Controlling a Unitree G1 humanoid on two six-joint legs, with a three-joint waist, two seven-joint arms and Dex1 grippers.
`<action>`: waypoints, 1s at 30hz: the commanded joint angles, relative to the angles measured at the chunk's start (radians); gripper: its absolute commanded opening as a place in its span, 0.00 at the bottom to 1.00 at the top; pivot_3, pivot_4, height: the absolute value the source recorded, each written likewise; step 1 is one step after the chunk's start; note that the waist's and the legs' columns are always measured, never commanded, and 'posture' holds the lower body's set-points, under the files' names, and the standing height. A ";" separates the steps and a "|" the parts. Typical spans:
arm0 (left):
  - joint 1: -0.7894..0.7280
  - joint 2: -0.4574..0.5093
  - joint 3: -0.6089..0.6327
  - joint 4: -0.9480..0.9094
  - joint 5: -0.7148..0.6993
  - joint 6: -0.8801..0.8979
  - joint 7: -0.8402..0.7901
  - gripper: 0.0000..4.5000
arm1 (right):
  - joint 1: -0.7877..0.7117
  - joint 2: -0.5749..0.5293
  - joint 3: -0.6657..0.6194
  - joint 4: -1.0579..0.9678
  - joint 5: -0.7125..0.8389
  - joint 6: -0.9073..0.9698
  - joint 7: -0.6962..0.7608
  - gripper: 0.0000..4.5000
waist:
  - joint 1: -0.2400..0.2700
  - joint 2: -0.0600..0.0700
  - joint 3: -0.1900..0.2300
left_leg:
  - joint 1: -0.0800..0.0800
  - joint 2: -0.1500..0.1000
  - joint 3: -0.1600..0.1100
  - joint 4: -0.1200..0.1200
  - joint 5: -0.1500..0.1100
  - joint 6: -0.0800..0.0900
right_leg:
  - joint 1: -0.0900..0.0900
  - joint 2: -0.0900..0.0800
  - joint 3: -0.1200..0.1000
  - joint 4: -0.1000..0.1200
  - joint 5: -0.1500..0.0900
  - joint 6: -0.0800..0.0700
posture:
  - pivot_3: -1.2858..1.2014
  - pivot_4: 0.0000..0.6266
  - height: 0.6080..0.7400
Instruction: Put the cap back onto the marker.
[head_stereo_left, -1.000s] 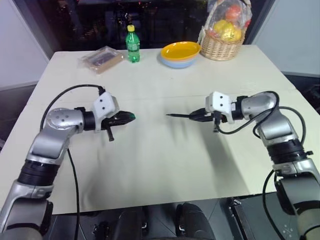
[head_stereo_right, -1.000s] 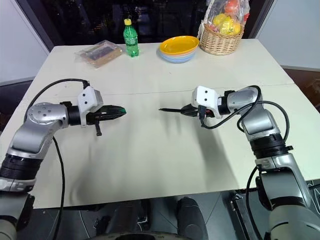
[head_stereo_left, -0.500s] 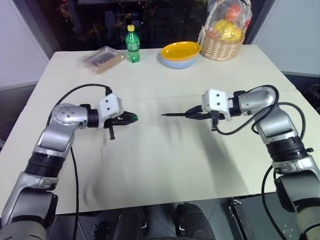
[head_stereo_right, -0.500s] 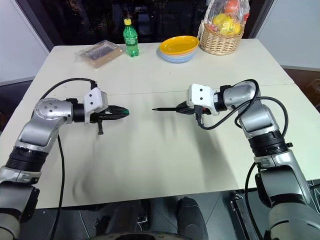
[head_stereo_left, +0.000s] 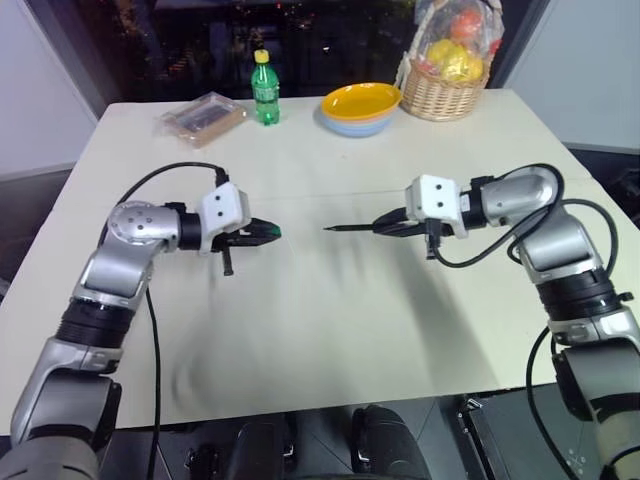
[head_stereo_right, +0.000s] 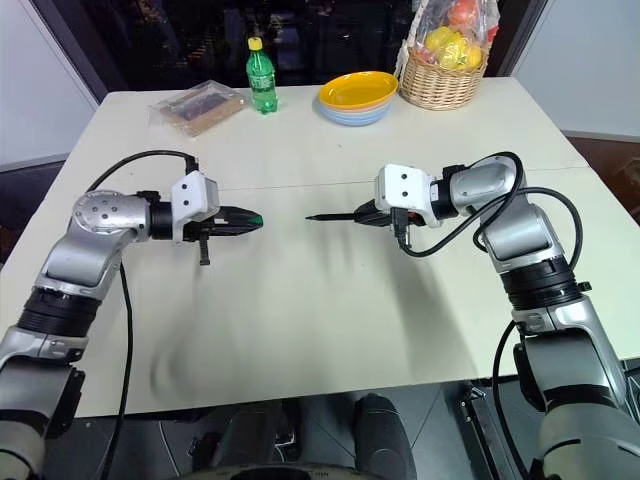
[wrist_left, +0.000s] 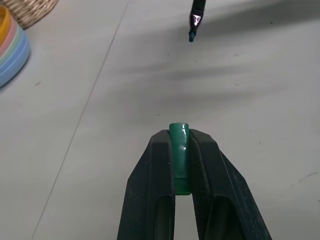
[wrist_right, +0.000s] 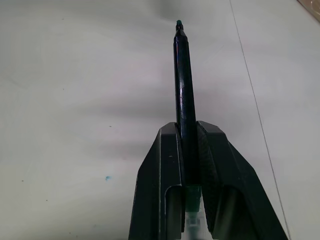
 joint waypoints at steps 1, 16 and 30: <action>-0.043 -0.011 0.005 -0.002 0.000 -0.028 -0.014 0.00 | -0.033 -0.004 -0.012 -0.043 0.010 -0.001 -0.001 0.00 | 0.000 0.000 0.000 | 0.000 0.000 0.000 0.000 0.000 0.000 | 0.000 0.000 0.000 0.000 0.000 0.000 | 0.52 0.24 1.00; -0.073 -0.050 -0.005 0.006 0.003 -0.025 -0.037 0.00 | -0.060 0.028 0.003 -0.052 0.011 0.018 -0.008 0.00 | -0.001 0.000 0.000 | 0.000 0.000 0.000 0.000 0.000 0.000 | 0.000 0.000 0.000 0.000 0.000 0.000 | 0.52 0.24 1.00; -0.087 -0.066 -0.012 0.016 0.014 -0.028 -0.045 0.00 | -0.071 0.058 0.014 -0.065 0.011 0.032 -0.011 0.00 | -0.001 0.000 0.000 | 0.000 0.000 0.000 0.000 0.000 0.000 | 0.000 0.000 0.000 0.000 0.000 0.000 | 0.52 0.24 1.00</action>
